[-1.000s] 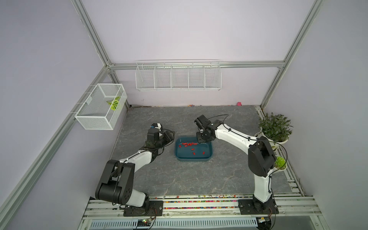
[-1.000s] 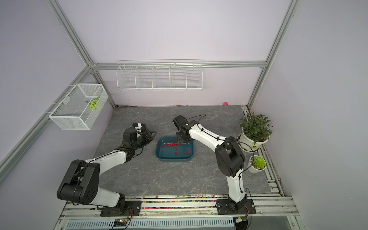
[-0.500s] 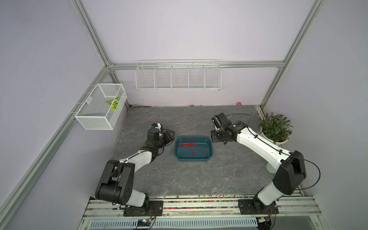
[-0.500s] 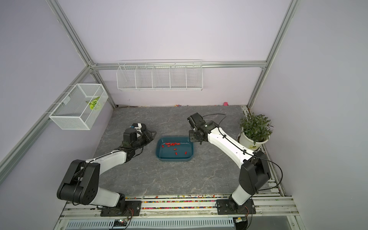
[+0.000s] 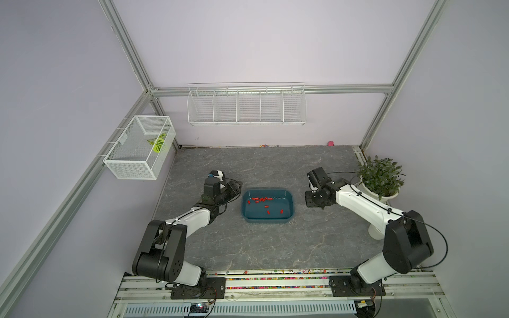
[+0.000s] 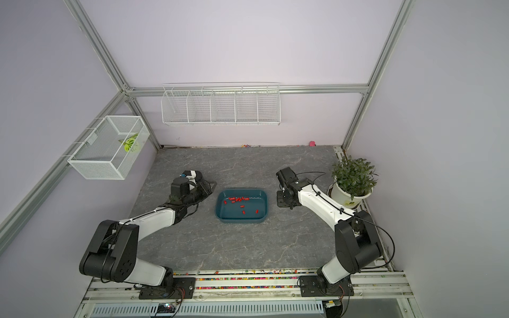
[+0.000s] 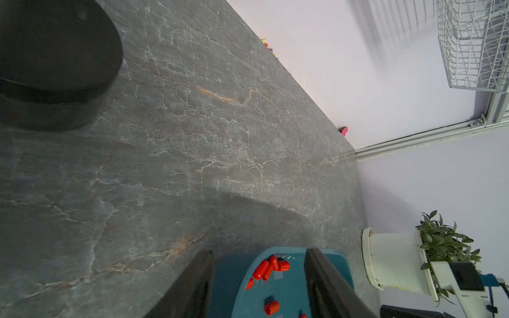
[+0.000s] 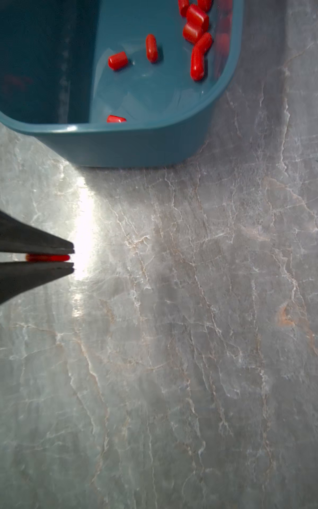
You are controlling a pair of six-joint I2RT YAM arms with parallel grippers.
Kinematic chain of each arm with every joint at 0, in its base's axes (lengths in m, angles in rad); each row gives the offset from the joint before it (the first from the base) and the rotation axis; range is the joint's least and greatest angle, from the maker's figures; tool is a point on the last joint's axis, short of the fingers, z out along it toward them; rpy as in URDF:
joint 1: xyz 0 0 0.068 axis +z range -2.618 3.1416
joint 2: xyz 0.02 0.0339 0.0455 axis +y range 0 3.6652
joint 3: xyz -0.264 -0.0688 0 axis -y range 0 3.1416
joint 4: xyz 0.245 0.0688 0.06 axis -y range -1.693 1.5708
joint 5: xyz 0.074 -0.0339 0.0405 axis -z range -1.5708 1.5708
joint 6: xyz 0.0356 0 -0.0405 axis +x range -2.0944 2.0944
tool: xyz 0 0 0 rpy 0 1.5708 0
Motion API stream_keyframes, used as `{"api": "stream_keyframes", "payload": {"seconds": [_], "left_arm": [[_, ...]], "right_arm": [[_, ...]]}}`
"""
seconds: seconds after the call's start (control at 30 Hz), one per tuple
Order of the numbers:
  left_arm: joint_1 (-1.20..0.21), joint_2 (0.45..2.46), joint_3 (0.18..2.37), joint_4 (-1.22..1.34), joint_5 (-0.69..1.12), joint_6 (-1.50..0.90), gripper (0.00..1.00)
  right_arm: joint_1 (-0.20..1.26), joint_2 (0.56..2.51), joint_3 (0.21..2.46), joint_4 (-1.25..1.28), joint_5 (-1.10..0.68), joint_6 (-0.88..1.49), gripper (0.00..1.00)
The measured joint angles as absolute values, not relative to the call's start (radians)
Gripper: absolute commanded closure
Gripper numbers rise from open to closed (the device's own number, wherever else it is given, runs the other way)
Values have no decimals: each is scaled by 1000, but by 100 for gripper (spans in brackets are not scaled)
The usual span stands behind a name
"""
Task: Take the screw protection sleeves out of the storage box
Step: Place the screw protection sleeve at the center of the board.
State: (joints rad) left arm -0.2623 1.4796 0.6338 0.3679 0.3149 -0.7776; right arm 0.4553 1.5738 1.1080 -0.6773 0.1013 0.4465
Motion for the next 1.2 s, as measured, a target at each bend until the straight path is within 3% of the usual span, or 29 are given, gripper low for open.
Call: {"api": "stream_keyframes", "payload": {"seconds": [0.77,1.2], "left_arm": [[-262,1480,634,368,315,-778,40],[-262,1483,634,368,315,-778,40]], "right_arm": [[435,1788,1076,-523,62,414,84],[432,1790,1076,-511,52,398,69]]}}
